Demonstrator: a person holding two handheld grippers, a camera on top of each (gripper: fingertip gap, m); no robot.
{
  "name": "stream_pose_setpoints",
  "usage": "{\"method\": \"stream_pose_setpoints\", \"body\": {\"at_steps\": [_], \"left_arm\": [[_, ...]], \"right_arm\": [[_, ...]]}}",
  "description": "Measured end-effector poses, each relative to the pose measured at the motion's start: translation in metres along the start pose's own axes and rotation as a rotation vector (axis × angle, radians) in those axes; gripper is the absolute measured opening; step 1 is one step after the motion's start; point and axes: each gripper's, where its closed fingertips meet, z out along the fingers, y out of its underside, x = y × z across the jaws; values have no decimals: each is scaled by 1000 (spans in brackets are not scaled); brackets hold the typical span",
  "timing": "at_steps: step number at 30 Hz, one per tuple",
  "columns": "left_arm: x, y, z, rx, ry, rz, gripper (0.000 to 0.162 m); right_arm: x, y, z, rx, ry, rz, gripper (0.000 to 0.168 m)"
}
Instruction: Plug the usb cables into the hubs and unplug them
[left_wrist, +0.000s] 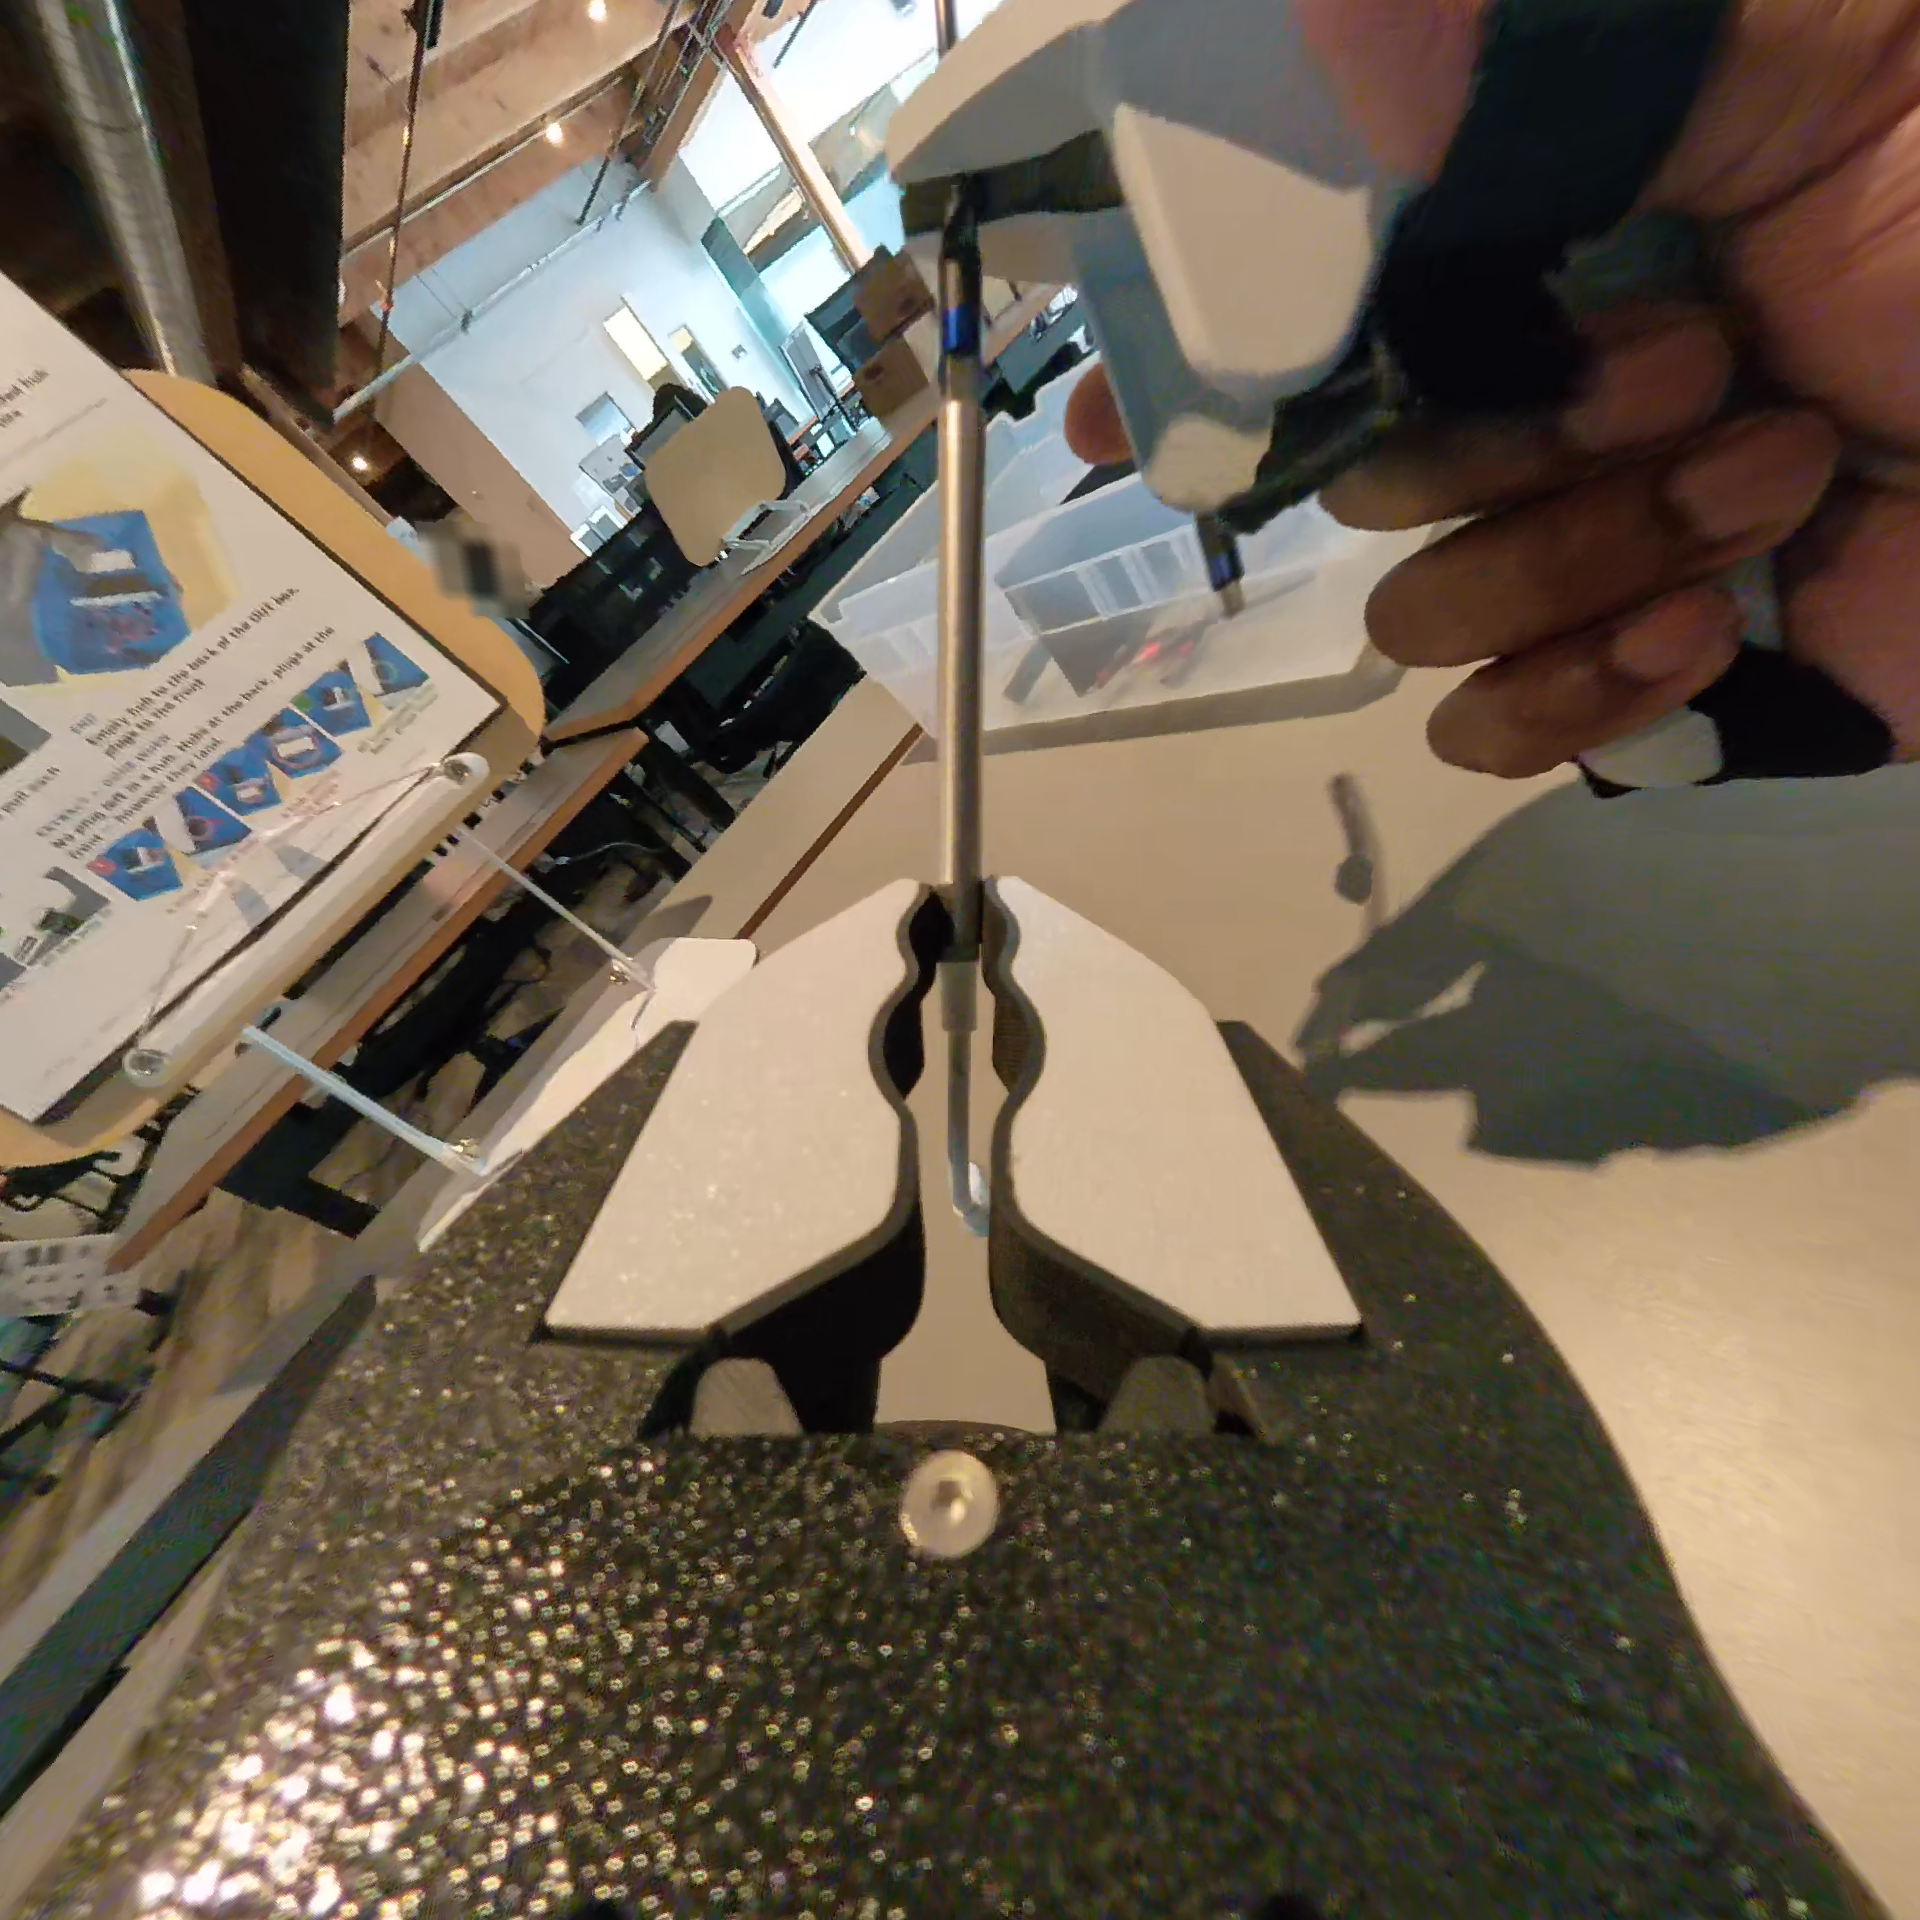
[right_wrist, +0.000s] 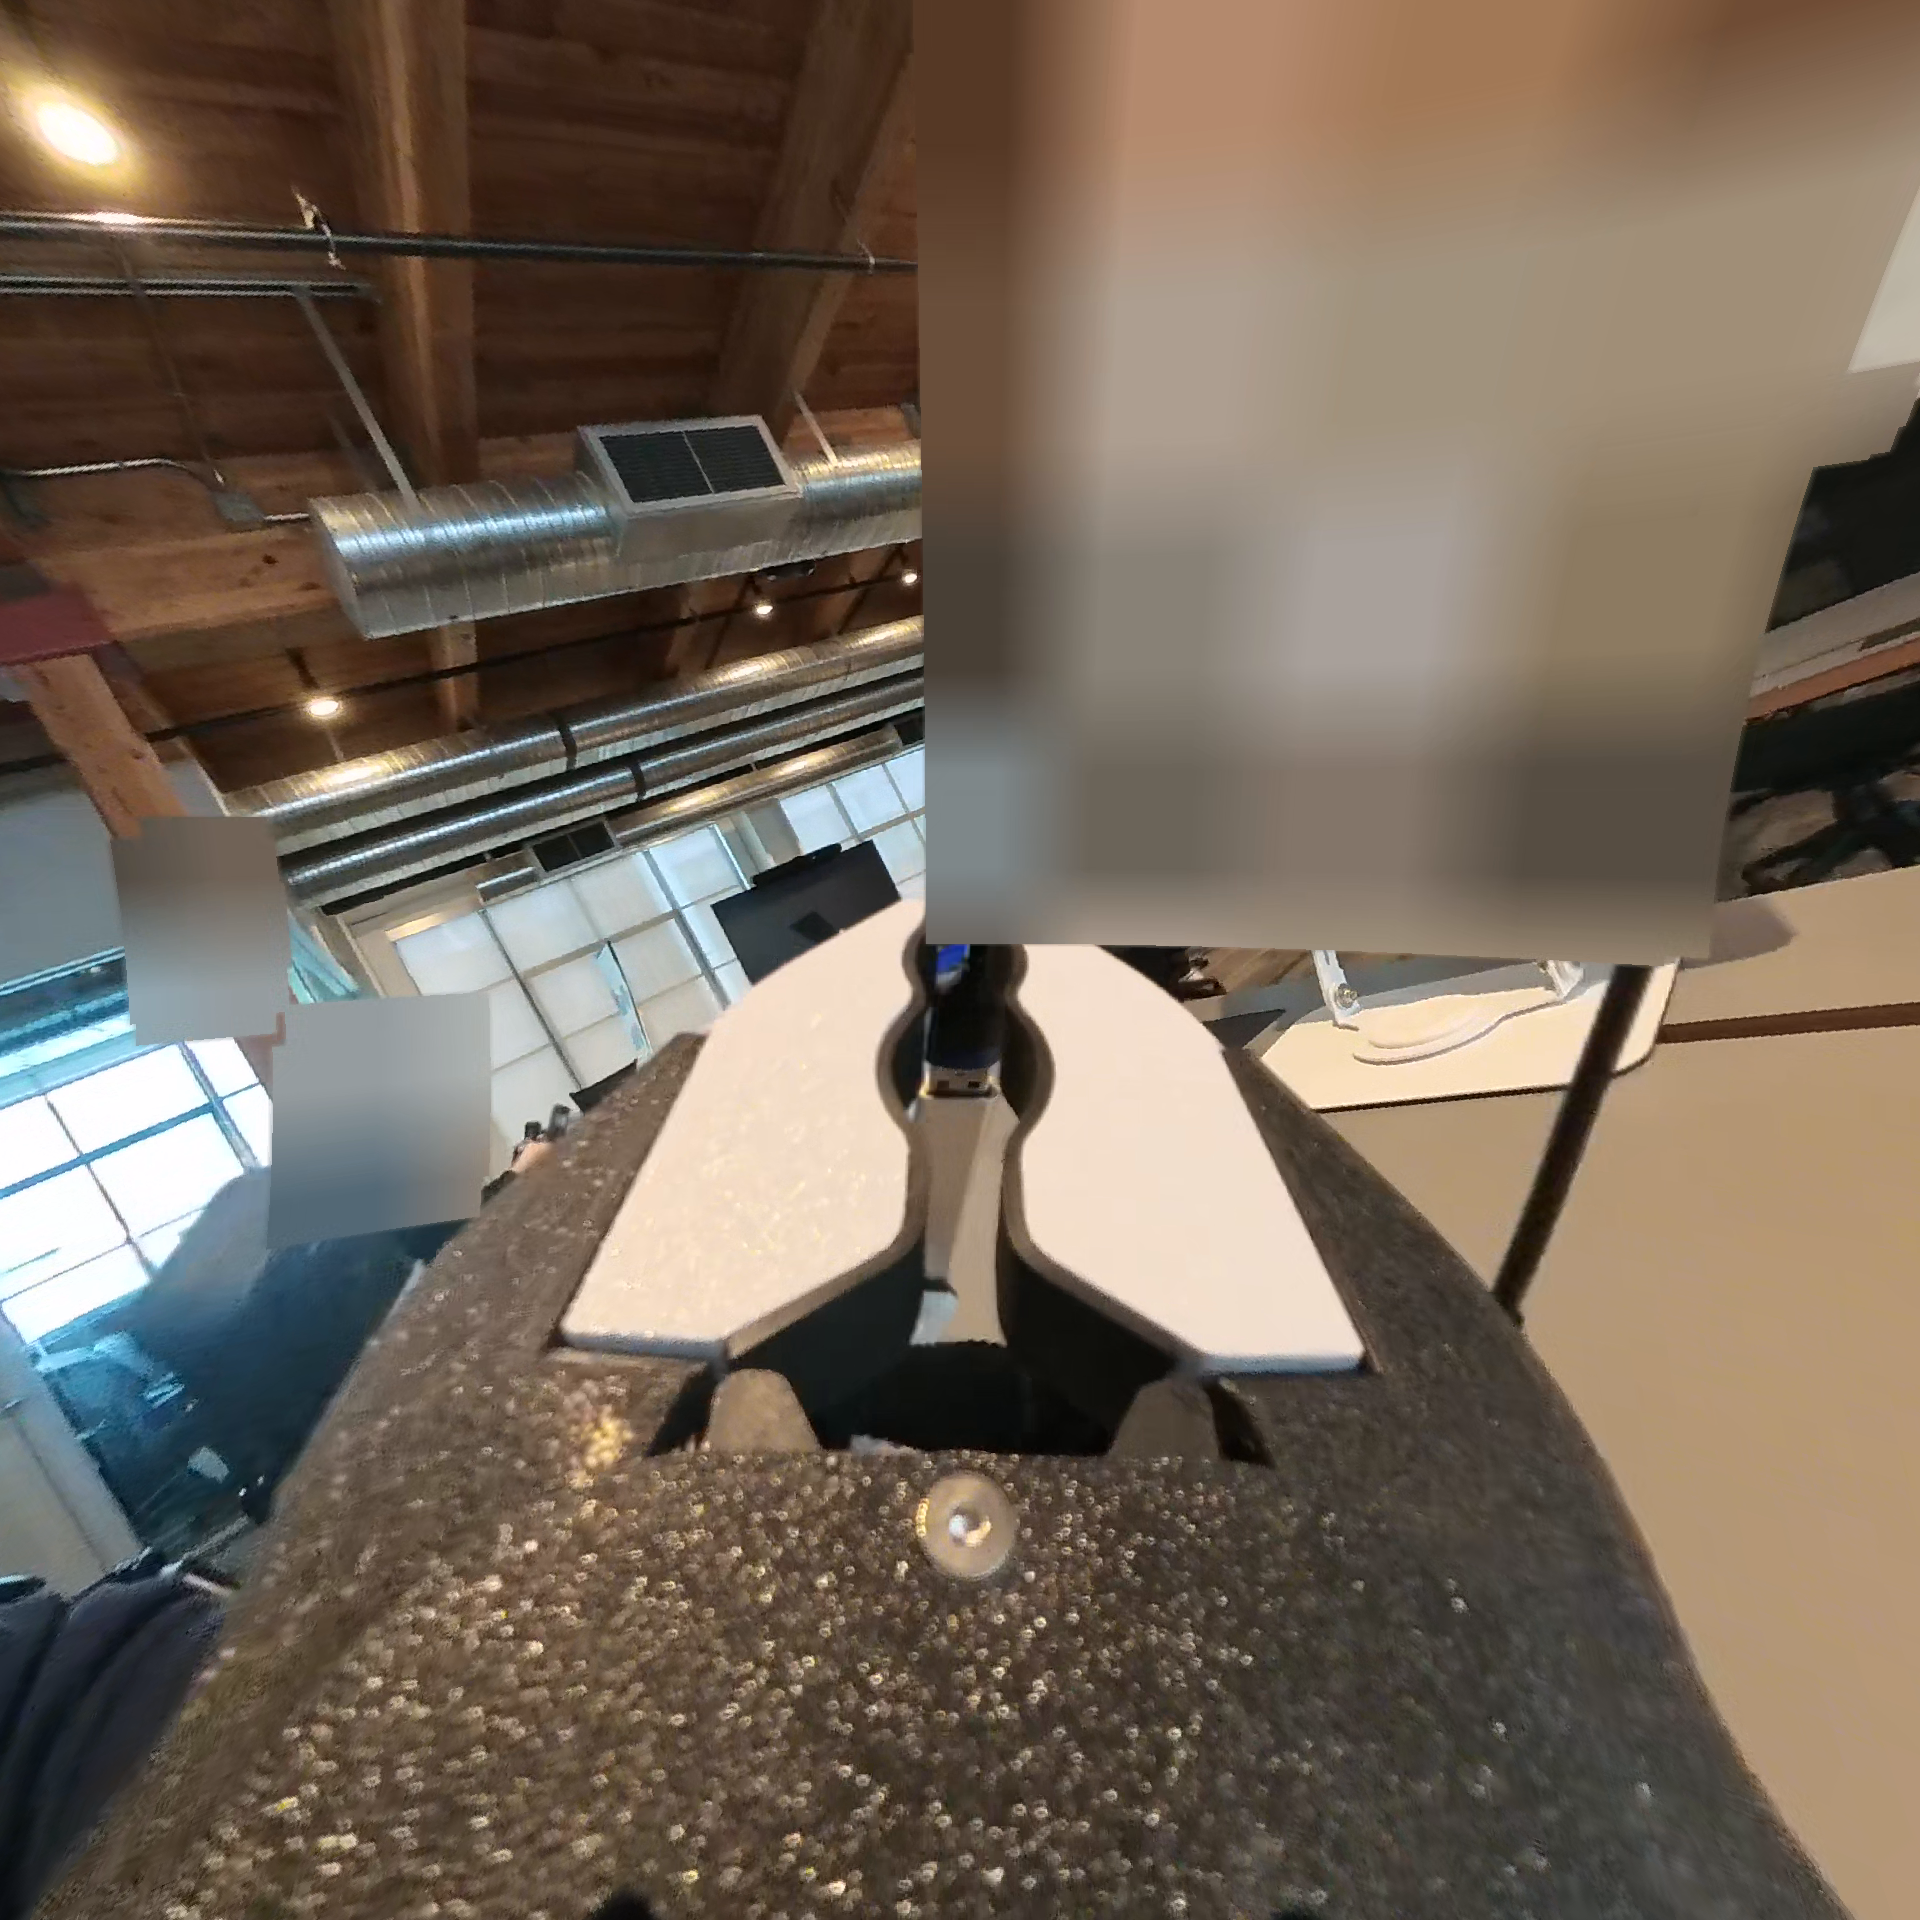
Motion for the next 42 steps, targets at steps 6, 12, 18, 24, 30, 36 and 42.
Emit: {"method": "stream_pose_setpoints", "body": {"at_steps": [6,12,18,24,30,36,42], "left_arm": [[-3,2,-1,-2,-2,-11,7],[-4,1,-1,4,-3,-24,7],[-9,0,-3,15,-13,-59,7],[-9,-4,-4,36,-13,-71,7],[-5,-6,-4,45,-1,-57,7],[1,-6,0,64,39,-53,8],[5,-14,1,78,37,-33,17]], "right_arm": [[-4,5,2,-83,-27,-59,16],[-1,6,1,-124,2,-138,16],[-4,26,3,-216,2,-185,27],[-13,52,10,-294,-28,-160,34],[-11,51,9,-282,-25,-138,20],[-10,50,8,-278,-42,-103,18],[-11,52,8,-265,-16,-166,17]]}}
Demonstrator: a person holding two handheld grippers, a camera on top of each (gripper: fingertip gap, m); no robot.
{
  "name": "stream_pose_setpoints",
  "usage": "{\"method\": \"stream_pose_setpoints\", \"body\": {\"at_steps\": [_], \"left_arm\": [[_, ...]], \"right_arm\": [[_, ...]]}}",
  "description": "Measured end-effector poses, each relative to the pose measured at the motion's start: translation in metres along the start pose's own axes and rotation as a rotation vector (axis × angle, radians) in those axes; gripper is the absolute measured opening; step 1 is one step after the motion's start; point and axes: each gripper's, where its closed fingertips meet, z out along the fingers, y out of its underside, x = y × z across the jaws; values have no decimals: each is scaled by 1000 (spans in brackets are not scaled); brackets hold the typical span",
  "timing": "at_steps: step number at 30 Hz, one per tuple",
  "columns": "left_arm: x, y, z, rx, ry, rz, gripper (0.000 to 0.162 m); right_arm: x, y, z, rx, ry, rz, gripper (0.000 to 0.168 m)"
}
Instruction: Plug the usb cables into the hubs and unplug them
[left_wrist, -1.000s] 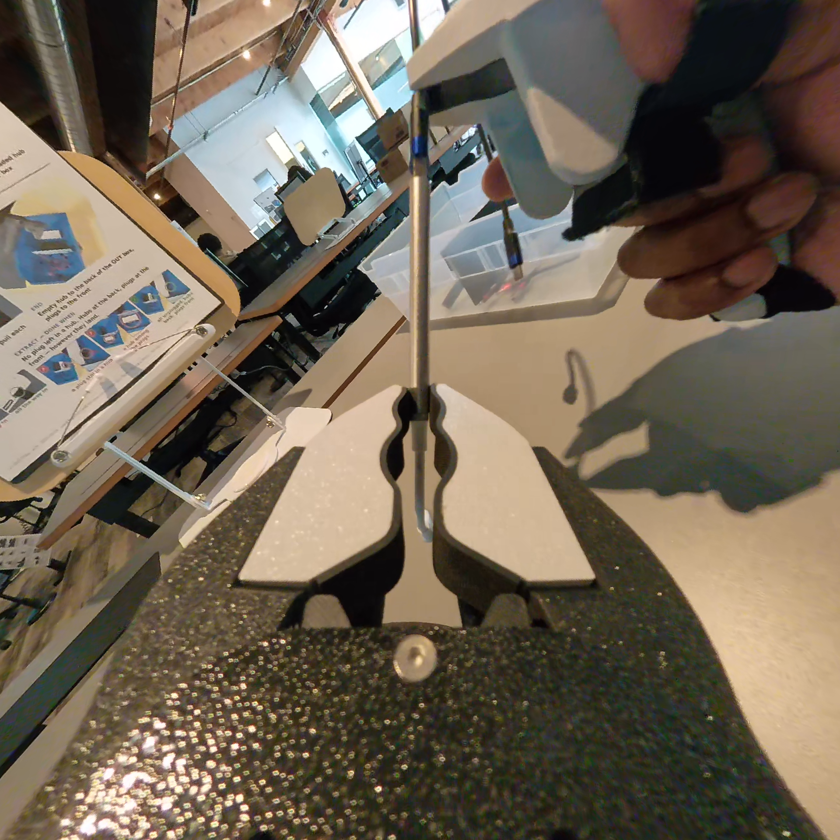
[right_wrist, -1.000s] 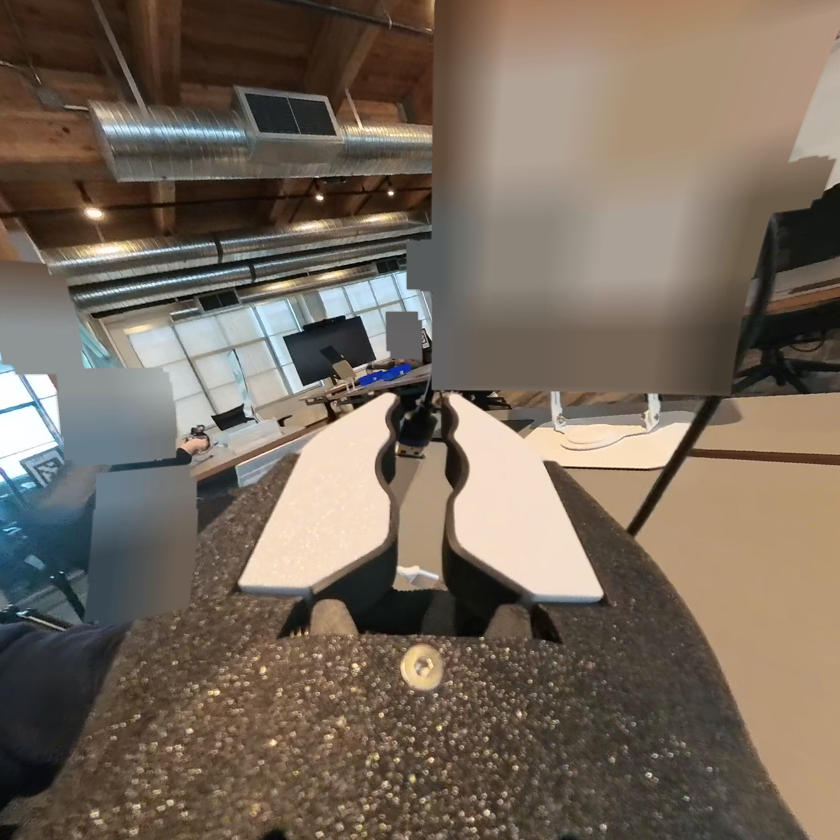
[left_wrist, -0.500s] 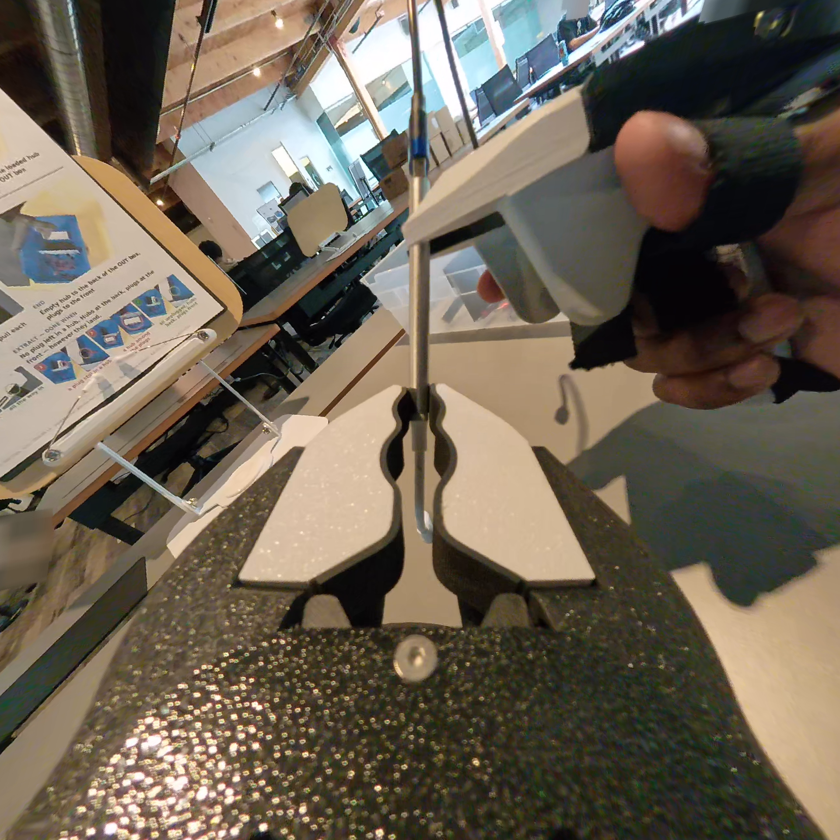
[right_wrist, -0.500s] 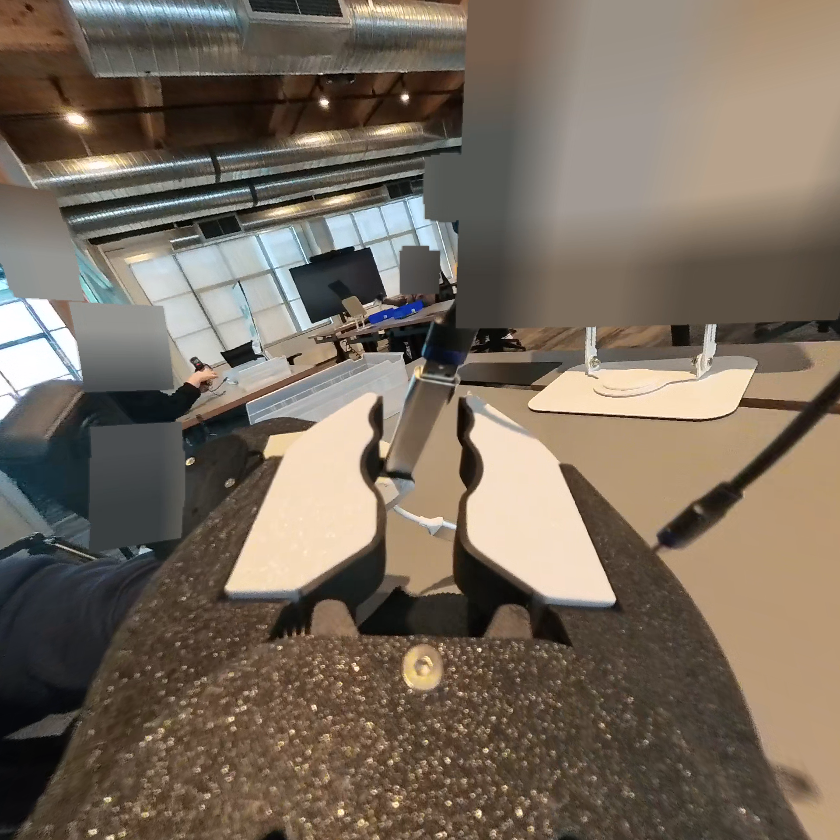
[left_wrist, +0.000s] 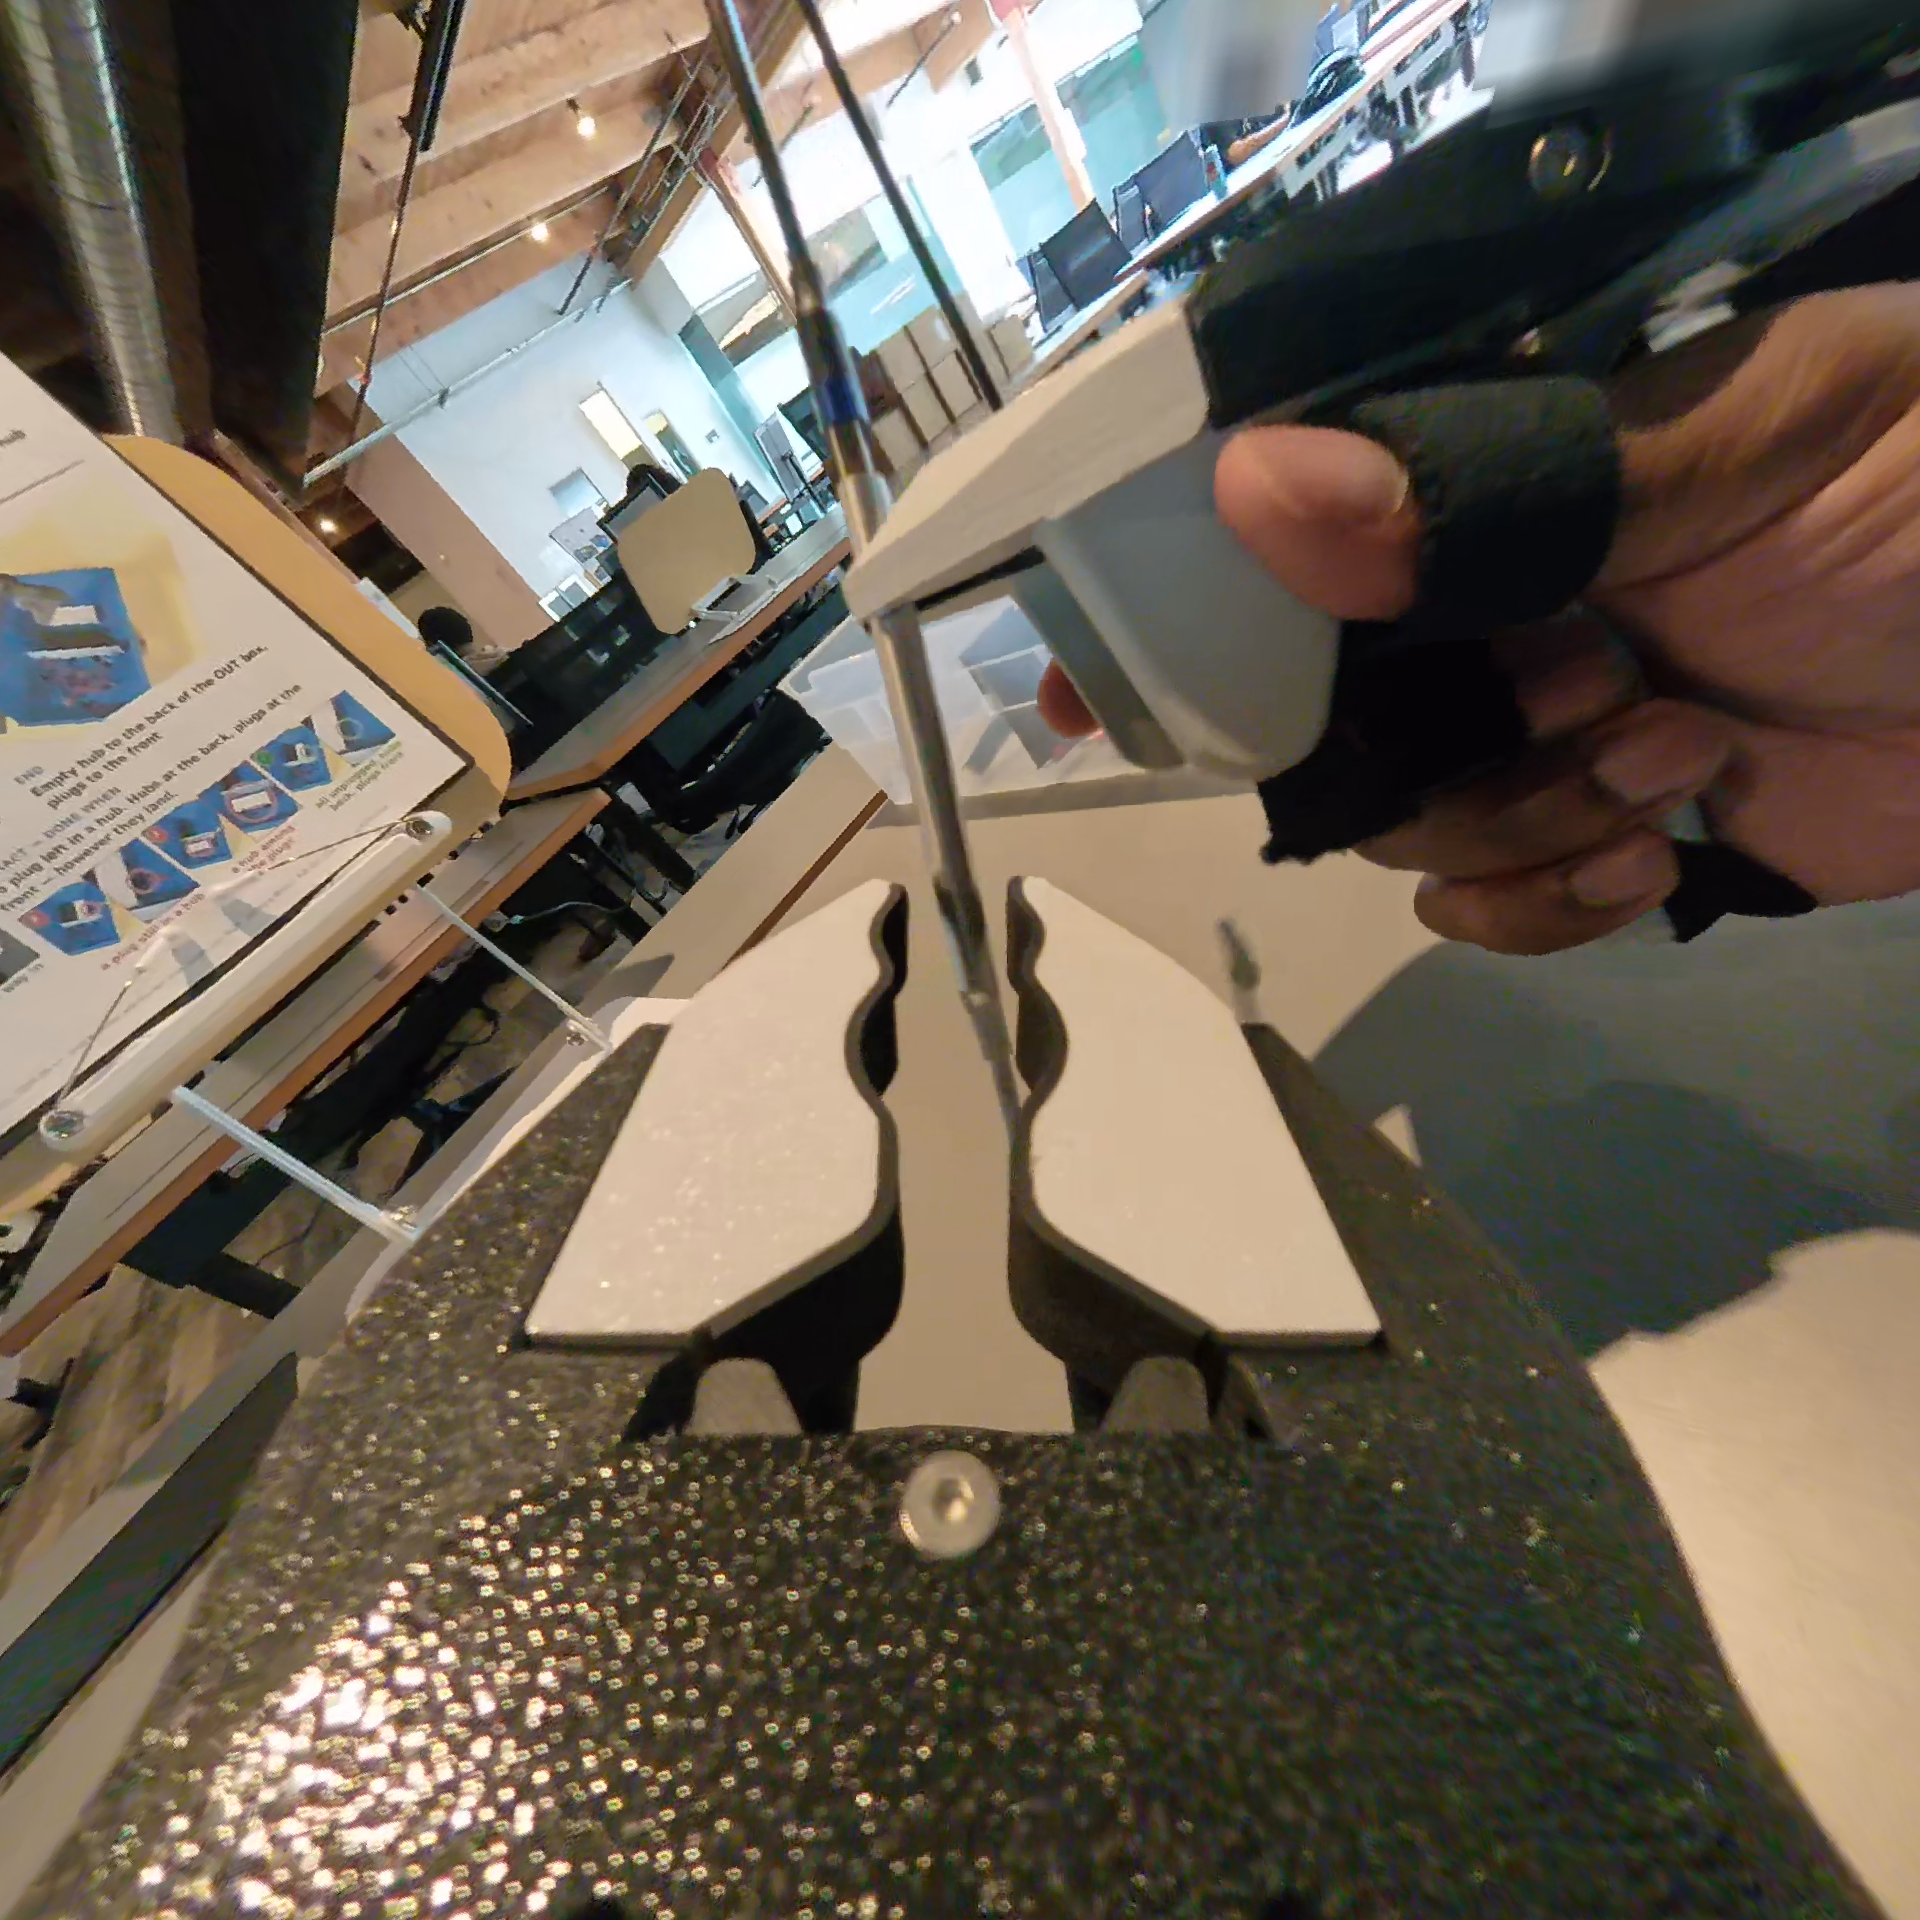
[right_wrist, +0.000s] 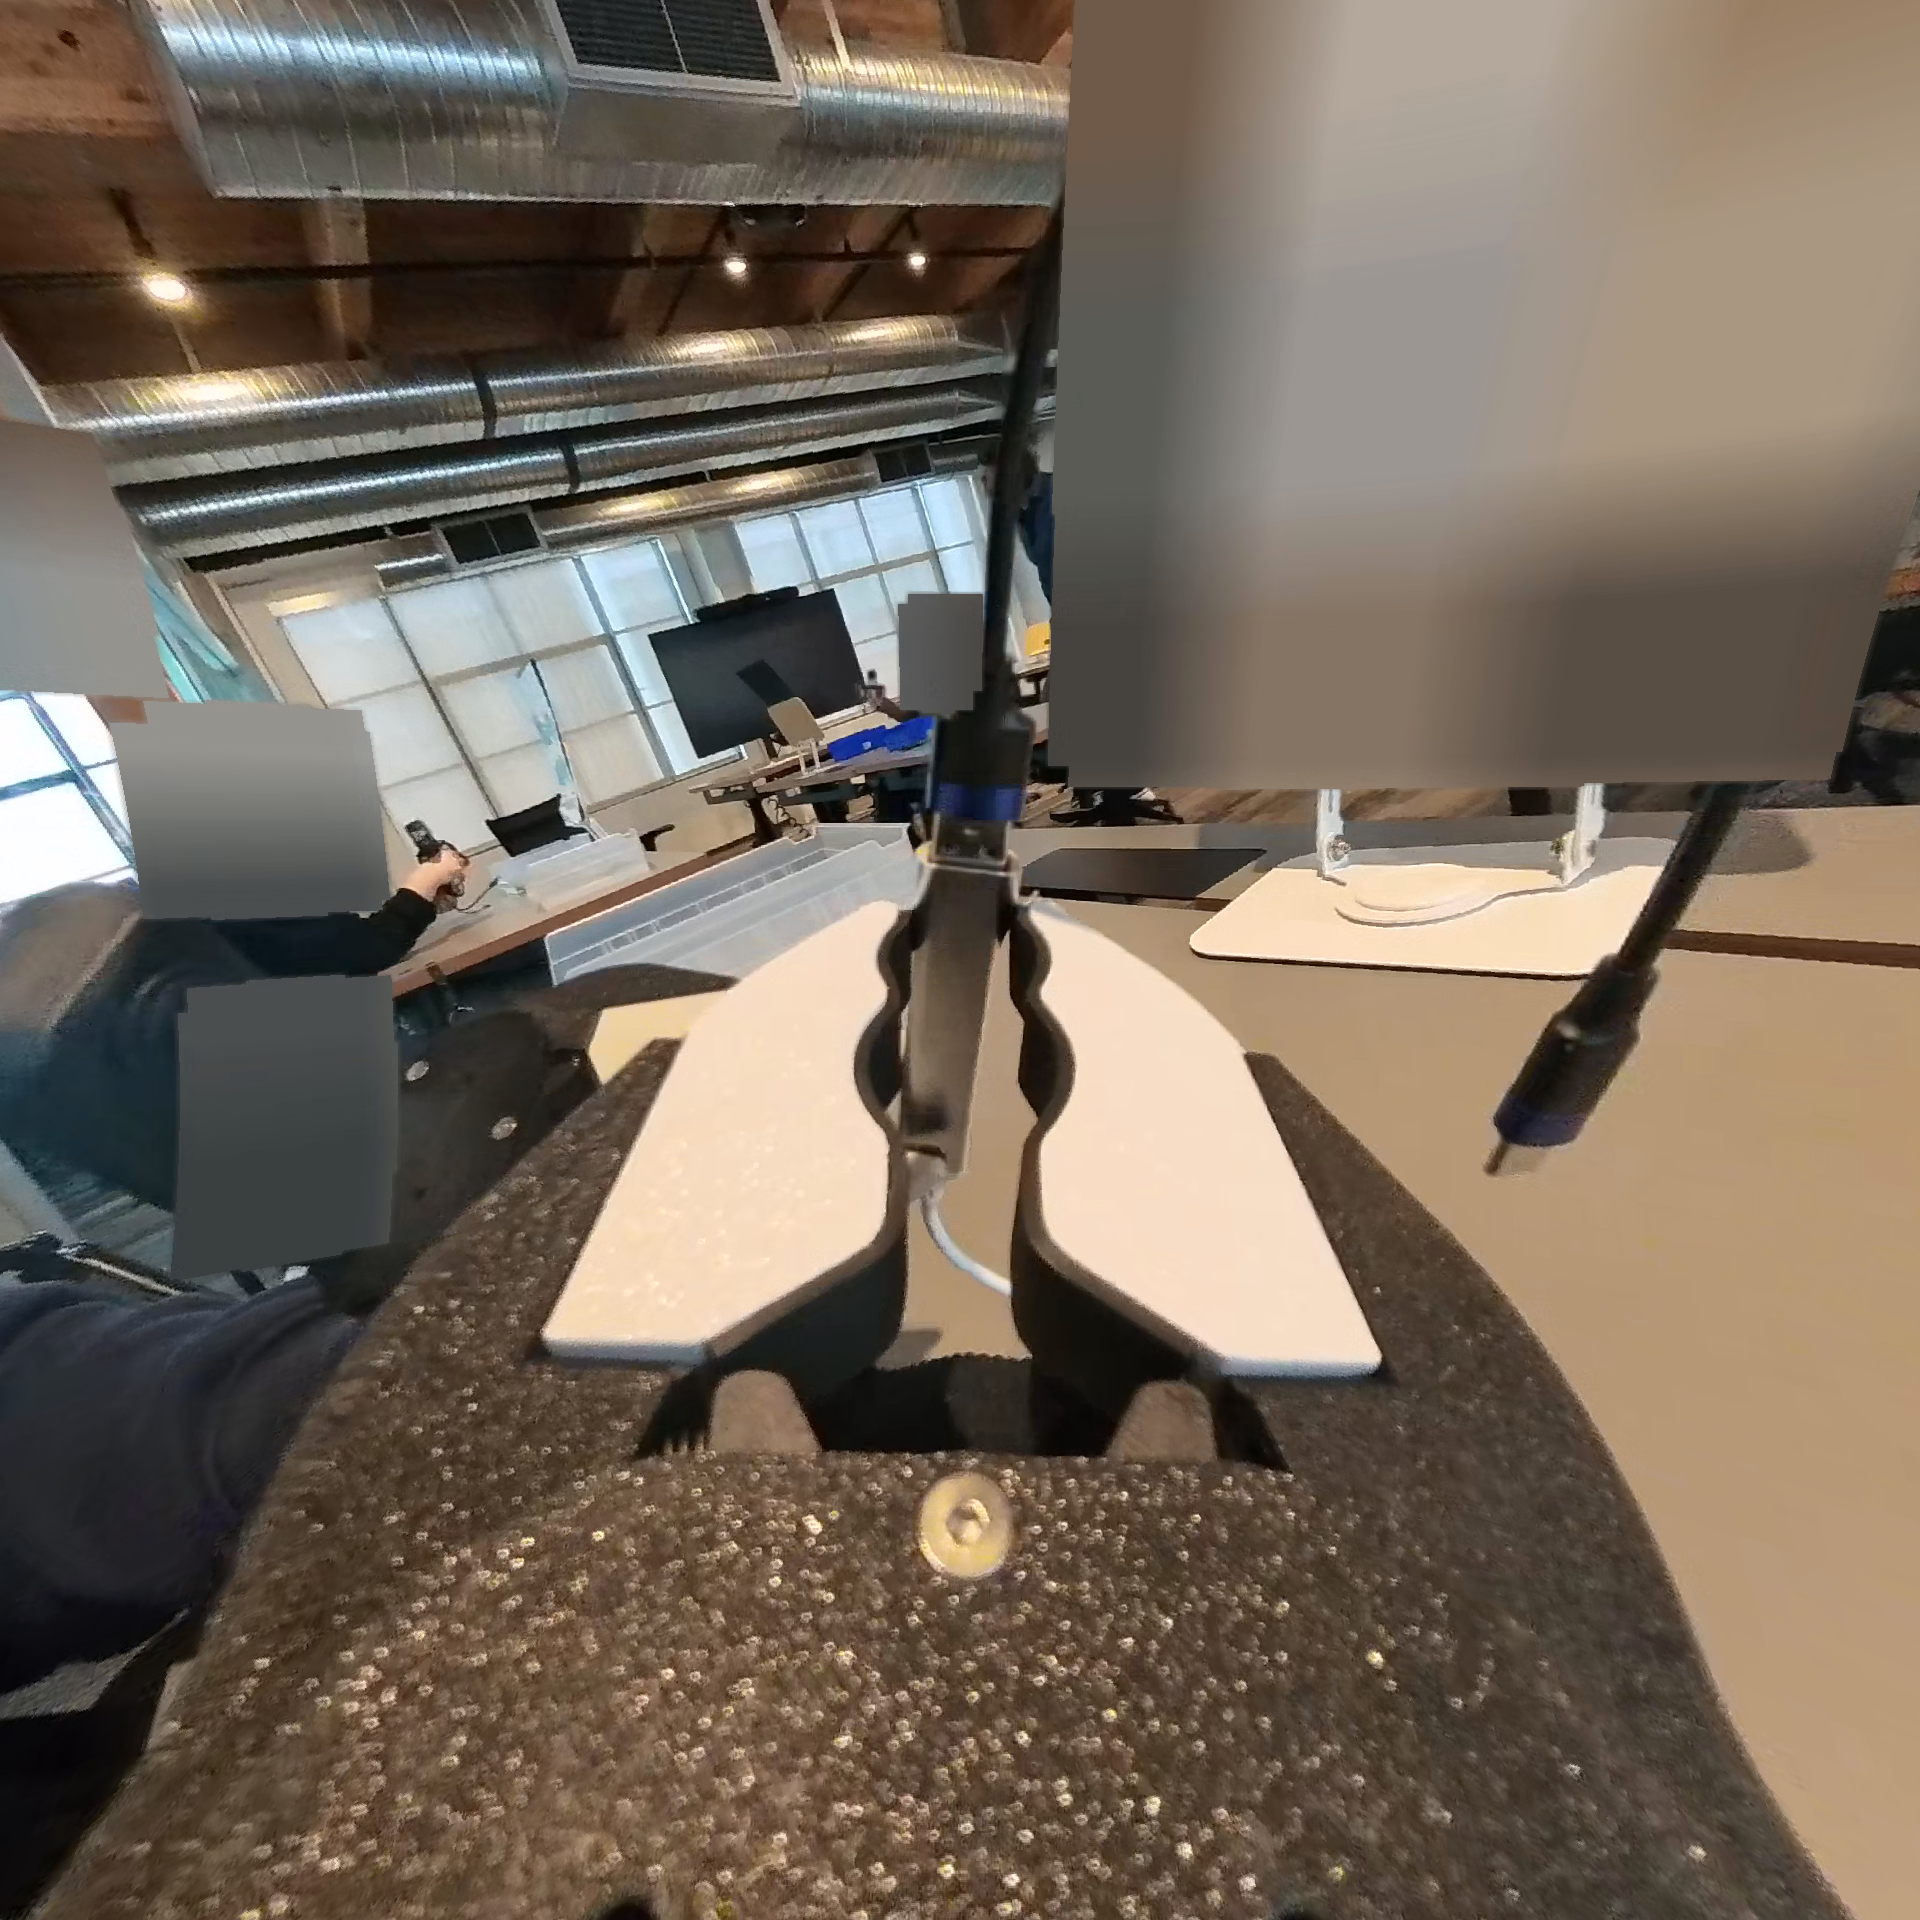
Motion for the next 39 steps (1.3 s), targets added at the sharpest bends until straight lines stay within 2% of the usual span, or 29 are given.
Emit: {"method": "stream_pose_setpoints", "body": {"at_steps": [7,10,20,26,32,36,39], "left_arm": [[-2,-2,1,-17,-28,10,17],[-1,0,1,-25,-16,-17,11],[-8,2,-2,-26,-20,-62,7],[-11,-1,-5,-6,-46,-58,7],[-19,0,-8,-3,-78,-58,7],[-20,2,-9,-21,-95,2,8],[-17,2,-7,-33,-96,44,8]], "right_arm": [[-14,10,5,3,2,-47,17],[-19,14,7,-4,9,-84,17],[-22,16,7,-16,8,-129,17],[-27,14,7,-31,20,-224,19],[-30,5,3,-45,-46,-247,55],[-29,-23,-9,87,-139,-86,46],[-27,-28,-12,108,-152,-53,39]]}}
